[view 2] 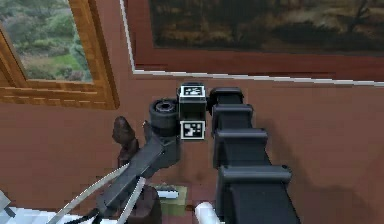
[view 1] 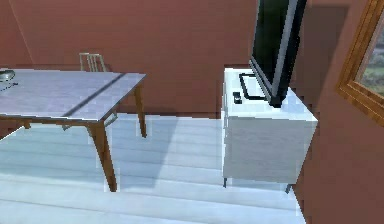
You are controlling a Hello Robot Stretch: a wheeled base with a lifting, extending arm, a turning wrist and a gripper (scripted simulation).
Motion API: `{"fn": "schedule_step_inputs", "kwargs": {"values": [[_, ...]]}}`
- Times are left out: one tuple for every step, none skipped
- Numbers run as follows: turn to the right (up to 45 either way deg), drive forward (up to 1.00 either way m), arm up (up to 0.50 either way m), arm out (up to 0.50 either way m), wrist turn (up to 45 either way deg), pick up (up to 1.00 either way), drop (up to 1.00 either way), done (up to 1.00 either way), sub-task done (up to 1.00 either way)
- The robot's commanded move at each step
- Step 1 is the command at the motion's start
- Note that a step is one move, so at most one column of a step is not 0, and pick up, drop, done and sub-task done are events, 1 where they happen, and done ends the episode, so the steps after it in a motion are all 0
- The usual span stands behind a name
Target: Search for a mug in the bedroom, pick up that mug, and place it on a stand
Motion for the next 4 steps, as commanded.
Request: {"fn": "schedule_step_inputs", "kwargs": {"values": [[0.0,0.0,0.0,-0.12,0.0,0.0,0.0,0.0,0.0],[6.0,0.0,0.0,0.0,0.0,0.0,0.0,0.0,0.0],[45.0,0.0,0.0,0.0,0.0,0.0,0.0,0.0,0.0],[45.0,0.0,0.0,0.0,0.0,0.0,0.0,0.0,0.0]]}}
